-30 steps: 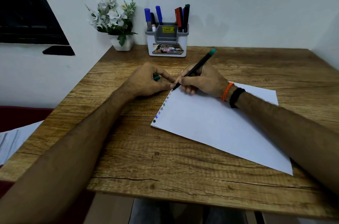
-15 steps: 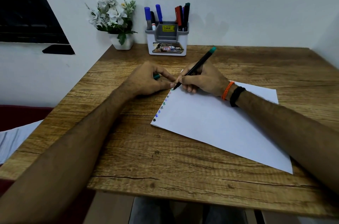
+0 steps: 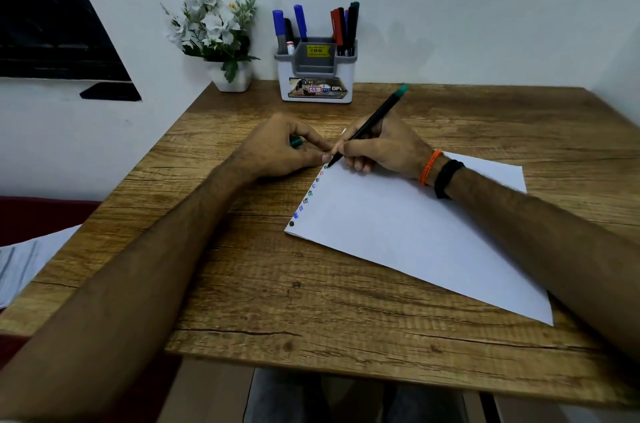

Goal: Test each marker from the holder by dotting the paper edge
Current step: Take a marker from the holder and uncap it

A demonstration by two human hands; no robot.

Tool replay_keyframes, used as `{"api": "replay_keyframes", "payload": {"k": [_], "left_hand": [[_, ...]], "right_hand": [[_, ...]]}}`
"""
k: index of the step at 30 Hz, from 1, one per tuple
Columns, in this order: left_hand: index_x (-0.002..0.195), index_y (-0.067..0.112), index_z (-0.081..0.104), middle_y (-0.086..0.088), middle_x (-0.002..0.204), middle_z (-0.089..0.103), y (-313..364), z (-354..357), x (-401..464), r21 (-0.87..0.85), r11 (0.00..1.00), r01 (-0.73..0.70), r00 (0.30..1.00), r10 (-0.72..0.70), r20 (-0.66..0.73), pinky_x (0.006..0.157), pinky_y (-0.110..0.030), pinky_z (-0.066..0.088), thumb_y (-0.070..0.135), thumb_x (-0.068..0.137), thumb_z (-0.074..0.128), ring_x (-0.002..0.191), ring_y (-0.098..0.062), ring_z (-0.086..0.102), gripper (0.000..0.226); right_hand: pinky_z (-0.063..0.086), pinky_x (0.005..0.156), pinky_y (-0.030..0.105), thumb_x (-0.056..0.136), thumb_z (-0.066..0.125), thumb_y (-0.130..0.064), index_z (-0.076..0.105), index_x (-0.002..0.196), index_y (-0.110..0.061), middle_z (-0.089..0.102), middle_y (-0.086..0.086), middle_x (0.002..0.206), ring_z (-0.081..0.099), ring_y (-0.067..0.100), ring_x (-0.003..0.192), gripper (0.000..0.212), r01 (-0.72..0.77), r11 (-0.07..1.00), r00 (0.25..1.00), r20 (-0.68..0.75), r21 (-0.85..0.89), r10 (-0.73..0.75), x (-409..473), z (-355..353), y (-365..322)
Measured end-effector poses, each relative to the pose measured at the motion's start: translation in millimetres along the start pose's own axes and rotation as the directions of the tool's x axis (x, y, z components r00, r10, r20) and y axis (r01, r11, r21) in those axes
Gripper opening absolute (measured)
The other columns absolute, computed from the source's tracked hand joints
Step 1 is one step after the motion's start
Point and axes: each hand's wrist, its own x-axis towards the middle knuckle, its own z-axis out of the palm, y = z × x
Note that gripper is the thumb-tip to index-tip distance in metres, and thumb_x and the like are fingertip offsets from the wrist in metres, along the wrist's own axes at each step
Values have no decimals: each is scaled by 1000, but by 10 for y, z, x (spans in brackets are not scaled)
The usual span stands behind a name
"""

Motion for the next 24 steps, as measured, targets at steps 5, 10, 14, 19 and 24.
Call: {"api": "replay_keyframes", "payload": {"k": [5,10,14,19,24], "left_hand": [[98,31,76,24,78,57,-11,1,5,-2,1000,-2,1000,2,0,70,-25,40,36,75,79,67,2,46,24],[98,31,76,24,78,57,-4,-6,-2,0,1000,-3,1000,3,-3,67,-25,39,34,76,79,68,1,46,23],[96,34,75,24,76,57,1,-11,-22,16,1000,-12,1000,12,-18,62,-23,38,37,74,80,69,0,48,23],[109,28,69,11,76,61,35,-52,-33,-3,999,43,998,-43,-37,69,-24,42,37,75,79,70,-1,52,36],[118,24,48,8,98,67,17,-82,-45,-167,984,58,995,-71,-73,91,-29,47,20,90,66,99,-7,60,34]], "right_hand": [[46,44,17,87,59,6,68,89,14,68,-2,58,59,8,47,12,14,1000,1000,15,13,-14,-7,-9,2],[46,43,17,86,59,6,69,88,14,67,0,56,58,8,46,12,3,999,1000,-24,32,-3,12,0,14],[43,43,17,89,58,3,70,87,5,64,5,59,56,9,46,12,24,986,997,-76,168,-11,17,-26,25],[41,45,18,90,58,-2,69,91,3,62,9,65,53,13,50,12,52,943,989,-149,328,-3,15,-94,16],[44,46,20,85,64,-11,66,86,-8,67,7,67,56,13,51,3,50,915,982,-188,401,29,35,-142,-26]]}}
